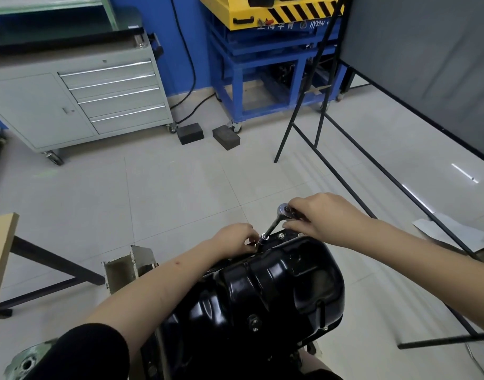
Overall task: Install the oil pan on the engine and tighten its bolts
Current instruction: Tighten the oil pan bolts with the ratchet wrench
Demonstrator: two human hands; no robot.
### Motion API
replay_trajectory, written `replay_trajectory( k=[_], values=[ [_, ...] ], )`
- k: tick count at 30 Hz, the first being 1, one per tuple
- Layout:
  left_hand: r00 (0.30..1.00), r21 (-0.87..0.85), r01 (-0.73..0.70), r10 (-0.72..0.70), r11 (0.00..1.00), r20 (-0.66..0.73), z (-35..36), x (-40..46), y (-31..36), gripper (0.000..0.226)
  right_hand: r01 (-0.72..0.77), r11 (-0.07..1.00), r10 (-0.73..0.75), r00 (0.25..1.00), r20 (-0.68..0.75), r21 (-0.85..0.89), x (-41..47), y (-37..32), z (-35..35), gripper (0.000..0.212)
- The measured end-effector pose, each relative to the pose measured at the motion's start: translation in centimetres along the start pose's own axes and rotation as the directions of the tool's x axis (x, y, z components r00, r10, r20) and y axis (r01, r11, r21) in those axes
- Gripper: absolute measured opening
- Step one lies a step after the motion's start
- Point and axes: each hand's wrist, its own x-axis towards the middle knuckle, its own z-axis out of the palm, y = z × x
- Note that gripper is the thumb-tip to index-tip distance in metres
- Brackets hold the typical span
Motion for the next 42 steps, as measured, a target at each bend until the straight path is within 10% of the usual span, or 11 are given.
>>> replay_trajectory(
  k=[12, 29, 35, 42],
  values=[
    [0.998, 0.047, -0.061, 0.061, 0.997, -0.003, 0.3, 0.0, -0.8, 0.029, 0.147, 0.947, -0.162, 0.986, 0.031, 0.285, -0.4, 0.1, -1.0, 0.009],
    [0.975, 0.019, -0.080, 0.082, 0.997, -0.208, -2.3, -2.2, 2.9, 0.036, 0.168, 0.984, -0.164, 0.984, 0.069, -0.053, 2.0, -0.1, -0.8, 0.034],
    [0.984, 0.097, -0.146, 0.155, 0.984, -0.091, -2.8, -2.8, 3.4, 0.030, 0.429, 0.896, -0.419, 0.902, 0.099, -0.117, 2.3, -0.6, -1.3, 0.022],
    [0.986, 0.038, -0.033, 0.039, 0.999, -0.164, -3.0, -3.1, 4.1, 0.036, 0.225, 0.952, -0.212, 0.973, 0.087, -0.206, 2.3, -1.2, -0.7, 0.042]
  ],
)
